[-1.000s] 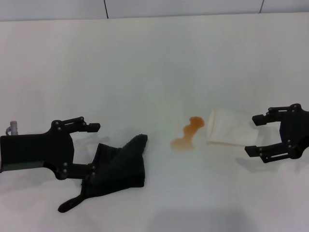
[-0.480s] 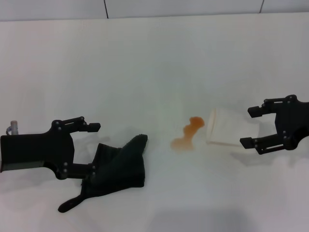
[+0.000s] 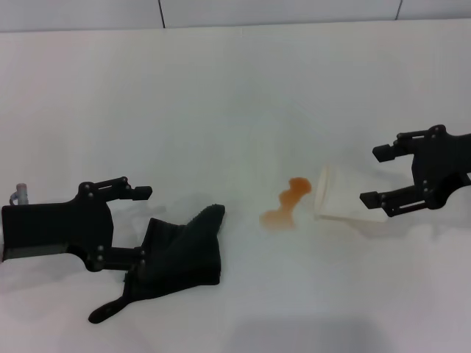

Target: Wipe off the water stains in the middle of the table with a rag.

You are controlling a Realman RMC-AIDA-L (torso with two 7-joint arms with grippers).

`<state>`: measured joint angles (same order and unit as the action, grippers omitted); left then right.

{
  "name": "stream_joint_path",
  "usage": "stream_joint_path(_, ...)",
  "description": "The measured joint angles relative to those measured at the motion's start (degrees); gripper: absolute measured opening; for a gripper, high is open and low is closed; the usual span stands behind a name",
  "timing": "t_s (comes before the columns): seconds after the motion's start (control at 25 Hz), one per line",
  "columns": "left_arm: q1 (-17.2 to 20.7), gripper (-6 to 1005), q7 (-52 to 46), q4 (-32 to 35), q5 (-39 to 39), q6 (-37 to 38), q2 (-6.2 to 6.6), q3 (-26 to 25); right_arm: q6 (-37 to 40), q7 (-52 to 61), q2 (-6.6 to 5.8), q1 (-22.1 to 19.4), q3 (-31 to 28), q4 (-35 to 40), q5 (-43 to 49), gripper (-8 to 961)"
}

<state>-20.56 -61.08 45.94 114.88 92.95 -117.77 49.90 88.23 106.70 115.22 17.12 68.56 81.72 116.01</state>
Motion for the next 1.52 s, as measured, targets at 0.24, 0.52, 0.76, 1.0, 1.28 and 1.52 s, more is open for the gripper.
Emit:
stream_joint_path(0.24,-0.1,867,0.1,-0.1,0.0,-0.4,0.00,-0.1,-1.3,6.1,0.00,1.6,2.9,2.9,6.5,811)
stream_joint_path(0.52,-0.3,865,0.1,-0.1,0.0,-0.5,0.00,-0.2,-2.1,10.9,0.00,2.9,6.0,5.3,11.9,811)
stream_joint_path(0.76,-0.4,864,0.1,-0.1,0.0,-1.1,-0.02,-0.1,-3.2,14.5,0.00,4.2,9.7,6.1,15.4,811)
stream_joint_path(1.0,-0.4,863,0.1,-0.1,0.0,-1.2,-0.10,0.1,-3.0,18.0,0.00,6.1,11.7,6.3,17.9,812)
stream_joint_path(1.28,-0.3,862,0.1,-0.2,0.0,-1.2,-0.19,0.0,-1.5,21.6,0.00,7.5,13.4,6.8,20.0,812)
stream_joint_path(1.52,-0.3,861,0.2,-0.2,0.0,-1.2,-0.18,-0.2,-1.2,24.2,0.07,8.6,14.7,7.0,22.1,812)
